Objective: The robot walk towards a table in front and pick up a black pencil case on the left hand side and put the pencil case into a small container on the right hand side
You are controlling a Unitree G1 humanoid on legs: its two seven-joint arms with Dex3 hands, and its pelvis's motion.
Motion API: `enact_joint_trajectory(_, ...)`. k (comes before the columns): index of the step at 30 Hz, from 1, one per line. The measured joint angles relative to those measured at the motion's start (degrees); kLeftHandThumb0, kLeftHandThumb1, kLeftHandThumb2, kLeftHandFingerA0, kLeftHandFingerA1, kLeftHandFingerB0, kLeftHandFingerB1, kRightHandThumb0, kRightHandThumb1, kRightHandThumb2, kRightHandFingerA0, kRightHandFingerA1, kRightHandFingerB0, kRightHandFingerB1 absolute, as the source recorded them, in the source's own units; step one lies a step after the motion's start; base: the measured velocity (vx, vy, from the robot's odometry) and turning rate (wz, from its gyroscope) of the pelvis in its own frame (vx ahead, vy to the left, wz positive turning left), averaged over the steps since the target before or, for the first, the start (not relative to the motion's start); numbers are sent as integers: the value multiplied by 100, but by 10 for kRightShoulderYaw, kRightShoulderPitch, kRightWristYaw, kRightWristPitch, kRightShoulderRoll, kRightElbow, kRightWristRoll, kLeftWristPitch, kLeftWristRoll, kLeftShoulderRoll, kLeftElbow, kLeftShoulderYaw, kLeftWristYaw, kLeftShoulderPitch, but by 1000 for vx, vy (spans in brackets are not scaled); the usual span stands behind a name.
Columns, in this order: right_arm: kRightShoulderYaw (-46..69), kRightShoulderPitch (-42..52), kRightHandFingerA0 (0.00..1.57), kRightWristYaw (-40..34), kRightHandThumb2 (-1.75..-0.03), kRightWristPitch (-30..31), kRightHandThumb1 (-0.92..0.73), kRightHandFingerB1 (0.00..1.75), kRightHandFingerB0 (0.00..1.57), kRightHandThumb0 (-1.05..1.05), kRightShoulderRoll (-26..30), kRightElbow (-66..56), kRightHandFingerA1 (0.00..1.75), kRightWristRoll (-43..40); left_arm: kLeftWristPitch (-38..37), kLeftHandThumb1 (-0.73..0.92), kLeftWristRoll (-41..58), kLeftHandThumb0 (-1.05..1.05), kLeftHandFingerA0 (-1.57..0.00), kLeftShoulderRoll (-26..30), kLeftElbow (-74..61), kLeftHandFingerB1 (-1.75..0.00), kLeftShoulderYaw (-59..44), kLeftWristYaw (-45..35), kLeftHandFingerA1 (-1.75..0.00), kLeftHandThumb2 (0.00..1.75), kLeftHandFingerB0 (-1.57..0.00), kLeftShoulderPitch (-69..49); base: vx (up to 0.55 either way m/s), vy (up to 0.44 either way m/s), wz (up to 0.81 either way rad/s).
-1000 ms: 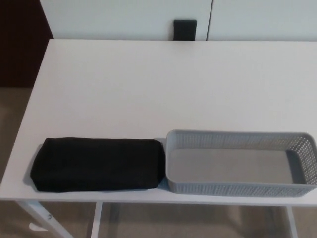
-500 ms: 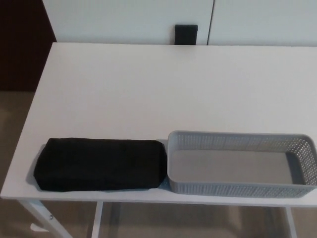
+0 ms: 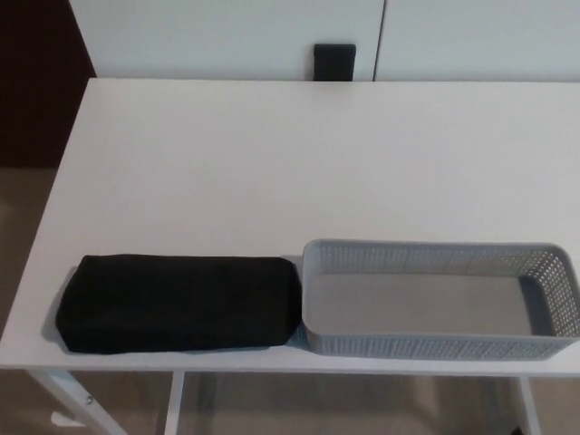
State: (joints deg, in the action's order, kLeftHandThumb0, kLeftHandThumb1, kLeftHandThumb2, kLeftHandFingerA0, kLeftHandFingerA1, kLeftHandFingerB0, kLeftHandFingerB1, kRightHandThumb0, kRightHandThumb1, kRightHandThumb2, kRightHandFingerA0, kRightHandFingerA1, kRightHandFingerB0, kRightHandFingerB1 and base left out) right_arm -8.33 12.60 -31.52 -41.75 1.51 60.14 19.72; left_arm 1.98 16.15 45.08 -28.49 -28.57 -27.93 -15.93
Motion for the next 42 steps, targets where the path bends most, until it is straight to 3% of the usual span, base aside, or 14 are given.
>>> enact_joint_trajectory(1, 0, 0, 0, 1, -90, 1, -92, 0, 0, -63, 0, 0, 0, 0, 2, 15, -10, -34, -2, 9, 2, -48, 32, -1, -52, 80, 0, 24, 0, 0, 0)
enact_joint_trajectory(2, -1, 0, 0, 1, -91, 2, -92, 0, 0, -63, 0, 0, 0, 0, 3, 42, -17, -69, -7, 13, 2, -34, 50, -2, -33, 77, -11, 37, 0, 0, 0)
enact_joint_trajectory(3, -2, 0, 0, 1, -91, 3, -92, 0, 0, -62, 0, -1, 0, 1, 6, 47, -28, -71, -7, 20, 4, -28, 83, -3, -30, 56, -15, 61, 0, 0, 0)
enact_joint_trajectory(9, -4, -1, 0, 2, -89, 8, -92, 0, 0, -62, 0, -4, 0, 2, 16, 34, -87, -60, -4, 31, 22, -30, 208, -9, -15, 77, -8, 150, 0, 0, 0)
enact_joint_trajectory(18, -5, 0, 0, 8, -109, 12, -84, 0, 0, -76, 0, -6, 0, 2, 40, 36, -171, -64, 0, 31, 55, -22, 375, -35, -7, 80, -4, 249, 0, 0, 0)
enact_joint_trajectory(20, -5, 0, 0, 9, -92, 13, -92, 0, 0, -64, 0, -8, 0, 2, 50, 37, -191, -65, 0, 32, 61, -21, 407, -43, -6, 80, -4, 268, 0, 0, 0)
enact_joint_trajectory(23, -5, 0, 0, 11, -108, 15, -84, 0, 0, -74, 0, -10, 0, 2, 67, 40, -221, -68, 0, 34, 67, -17, 450, -57, -2, 81, -6, 294, 0, 0, 0)
enact_joint_trajectory(24, -5, 0, 0, 12, -92, 15, -92, 0, 0, -65, 1, -11, 0, 2, 73, 41, -231, -70, 0, 35, 69, -15, 464, -62, 0, 82, -4, 304, 0, 0, 0)
enact_joint_trajectory(29, -5, -1, 0, 14, -91, 18, -92, 0, 0, -65, 3, -11, 0, 2, 103, 41, -277, -72, 0, 38, 74, -15, 517, -85, 0, 83, -3, 342, 0, 0, 0)
enact_joint_trajectory(32, -6, -1, 0, 16, -108, 21, -84, 0, 0, -75, 6, -12, 0, 3, 125, 39, -308, -70, 0, 41, 78, -17, 545, -105, -3, 83, -6, 365, 0, 0, 0)
enact_joint_trajectory(33, -6, -2, 0, 16, -92, 22, -92, 0, 0, -65, 7, -12, 0, 3, 133, 39, -316, -69, 0, 42, 79, -18, 553, -112, -4, 83, -7, 371, 0, 0, 0)
enact_joint_trajectory(39, -10, 8, 0, 18, -91, 30, -92, 0, 0, -66, 11, -13, 0, 4, 186, 41, -372, -74, 0, 47, 80, -16, 581, -156, 0, 85, -4, 389, 0, 0, 0)
enact_joint_trajectory(40, -10, 9, 0, 19, -110, 31, -82, 0, 0, -79, 11, -15, 0, 4, 193, 41, -380, -74, 0, 47, 80, -16, 583, -161, 0, 85, -5, 391, 0, 0, 0)
enact_joint_trajectory(42, -10, 10, 0, 20, -112, 32, -83, 0, 0, -79, 11, -18, 0, 3, 201, 41, -390, -74, 0, 46, 81, -16, 583, -167, 0, 85, -5, 394, 0, 0, 0)
